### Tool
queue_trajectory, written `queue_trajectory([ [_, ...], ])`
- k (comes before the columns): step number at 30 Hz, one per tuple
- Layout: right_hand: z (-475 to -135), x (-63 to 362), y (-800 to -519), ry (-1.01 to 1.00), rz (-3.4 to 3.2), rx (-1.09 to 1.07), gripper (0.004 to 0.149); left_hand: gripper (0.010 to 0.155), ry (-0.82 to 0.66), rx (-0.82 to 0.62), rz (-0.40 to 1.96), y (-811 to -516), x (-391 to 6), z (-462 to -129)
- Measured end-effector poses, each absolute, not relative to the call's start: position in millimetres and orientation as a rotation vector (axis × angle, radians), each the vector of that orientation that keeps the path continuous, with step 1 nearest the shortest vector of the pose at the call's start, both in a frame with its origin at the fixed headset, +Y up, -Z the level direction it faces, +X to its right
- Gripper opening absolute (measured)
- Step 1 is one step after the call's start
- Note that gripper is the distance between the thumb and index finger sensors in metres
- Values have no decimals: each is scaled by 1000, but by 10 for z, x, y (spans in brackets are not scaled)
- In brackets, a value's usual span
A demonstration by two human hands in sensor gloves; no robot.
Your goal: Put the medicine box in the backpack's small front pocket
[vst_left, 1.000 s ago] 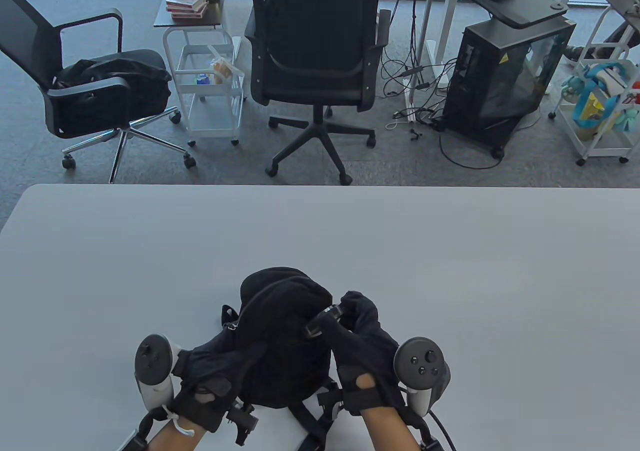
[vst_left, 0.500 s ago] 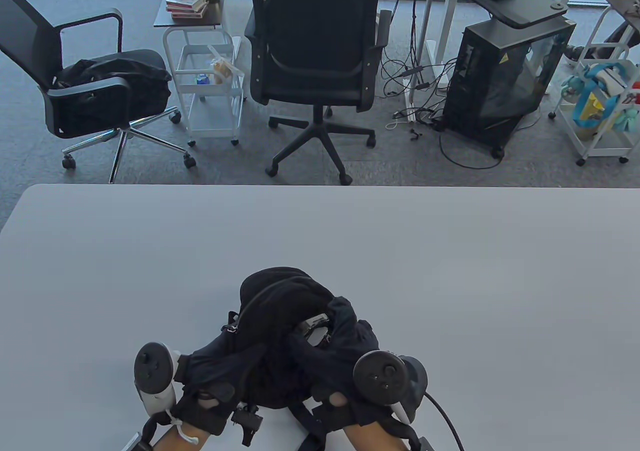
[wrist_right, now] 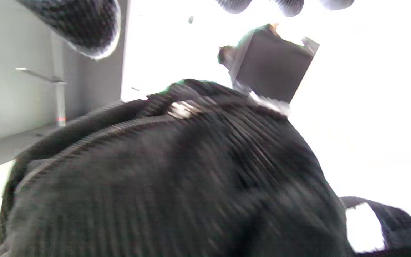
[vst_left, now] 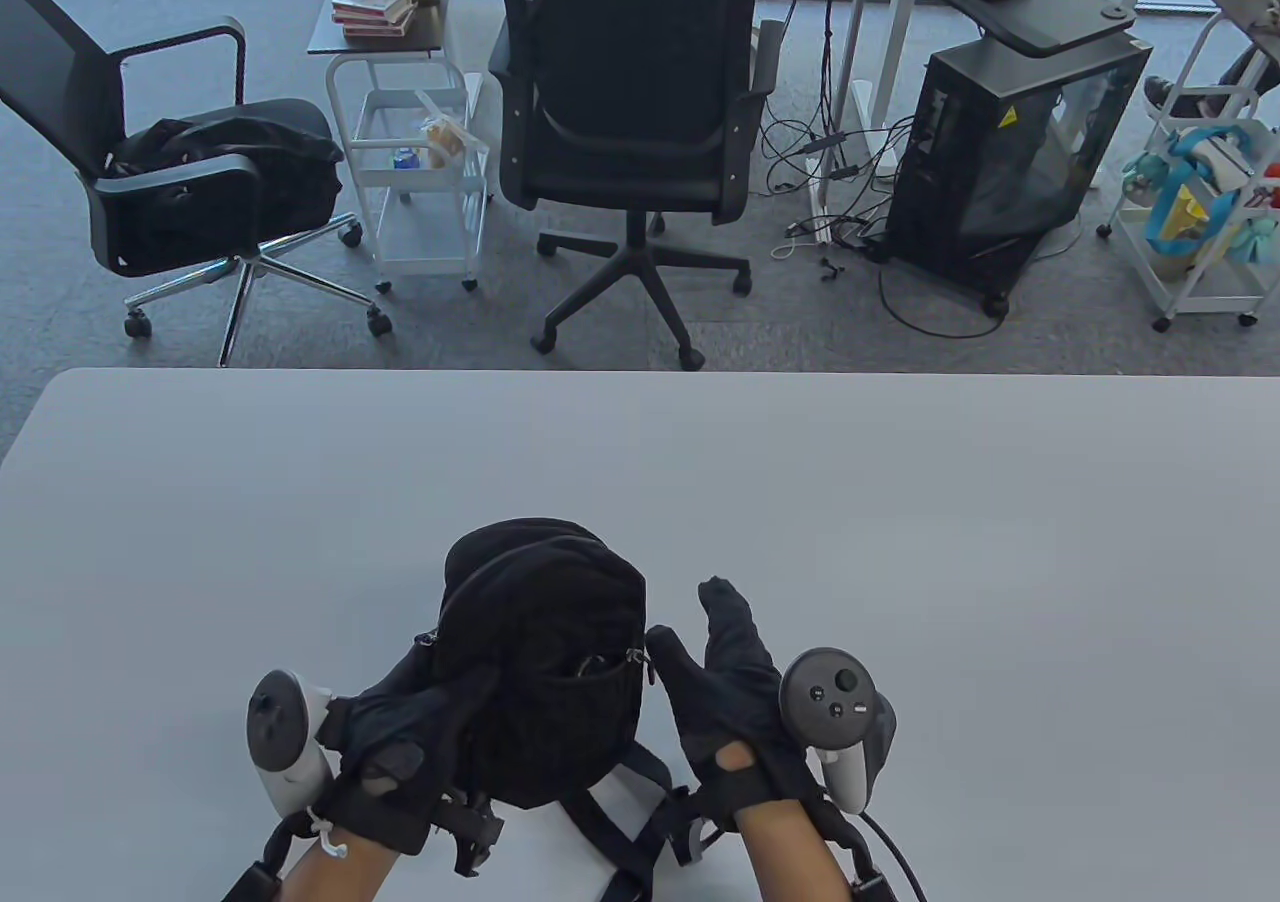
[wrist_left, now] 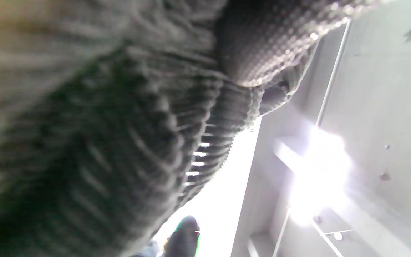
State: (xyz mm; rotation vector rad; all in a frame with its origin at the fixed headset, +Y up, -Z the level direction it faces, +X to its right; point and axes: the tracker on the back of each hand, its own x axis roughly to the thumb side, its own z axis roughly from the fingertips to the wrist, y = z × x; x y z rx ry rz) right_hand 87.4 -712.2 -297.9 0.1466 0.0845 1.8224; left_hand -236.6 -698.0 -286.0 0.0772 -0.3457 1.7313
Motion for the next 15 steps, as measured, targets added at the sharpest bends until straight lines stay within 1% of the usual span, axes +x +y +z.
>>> queue_trajectory([
  [4,-3050,771,-7463,390,1482,170,110,44,-388,13,1844,-6984,-2389,-2897],
  [7,-3062,632,-7581,578,1202,271,115,44,-434,-46,1935,-7008,-2402,-2939],
  [9,-3051,544,-7591,653,1108,345,116,44,-453,-82,1983,-7031,-2419,-2972],
  [11,-3040,473,-7577,664,1026,400,113,44,-455,-92,2003,-7048,-2458,-3004],
  [13,-3018,417,-7538,660,916,457,109,44,-411,-57,1990,-7067,-2524,-3026],
  [15,-3008,401,-7481,605,883,432,100,45,-355,-28,1967,-7075,-2604,-3046],
])
